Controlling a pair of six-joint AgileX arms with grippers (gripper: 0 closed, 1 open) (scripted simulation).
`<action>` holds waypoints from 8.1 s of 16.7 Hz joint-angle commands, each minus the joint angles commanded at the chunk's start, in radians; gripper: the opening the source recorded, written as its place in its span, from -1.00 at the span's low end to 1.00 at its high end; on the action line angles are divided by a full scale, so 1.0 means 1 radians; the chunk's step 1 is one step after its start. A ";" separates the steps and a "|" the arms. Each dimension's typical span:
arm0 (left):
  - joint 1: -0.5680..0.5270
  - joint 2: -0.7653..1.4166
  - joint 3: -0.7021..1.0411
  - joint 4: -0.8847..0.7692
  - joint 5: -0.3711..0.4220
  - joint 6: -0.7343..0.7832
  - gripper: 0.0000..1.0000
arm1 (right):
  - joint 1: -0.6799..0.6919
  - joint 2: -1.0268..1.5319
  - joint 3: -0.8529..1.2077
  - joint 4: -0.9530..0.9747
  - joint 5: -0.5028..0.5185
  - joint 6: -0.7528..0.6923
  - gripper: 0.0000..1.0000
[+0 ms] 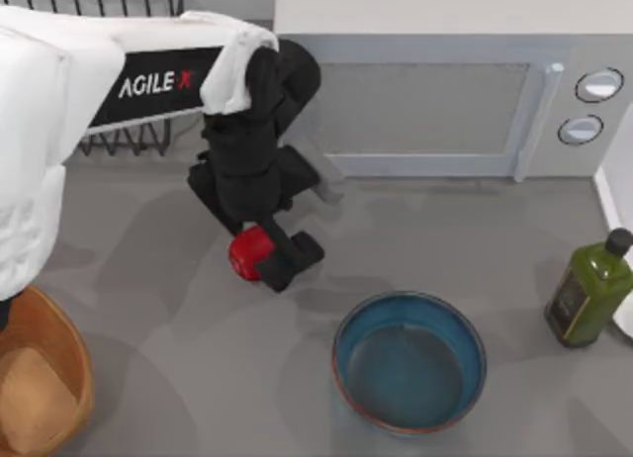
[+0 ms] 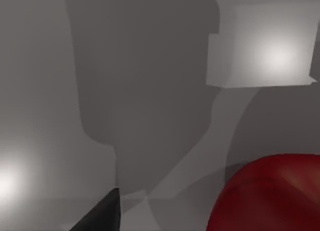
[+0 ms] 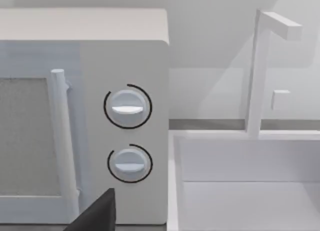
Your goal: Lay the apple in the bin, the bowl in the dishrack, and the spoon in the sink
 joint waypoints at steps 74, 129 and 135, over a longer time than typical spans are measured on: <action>0.243 -0.711 -0.631 -0.232 -0.352 -0.791 -0.40 | 0.000 0.000 0.000 0.000 0.000 0.000 1.00; 0.510 -2.195 -1.609 0.963 -0.074 -0.528 1.00 | 0.000 0.000 0.000 0.000 0.000 0.000 1.00; 0.447 -1.788 -1.283 0.732 -0.116 -0.726 1.00 | 0.000 0.000 0.000 0.000 0.000 0.000 1.00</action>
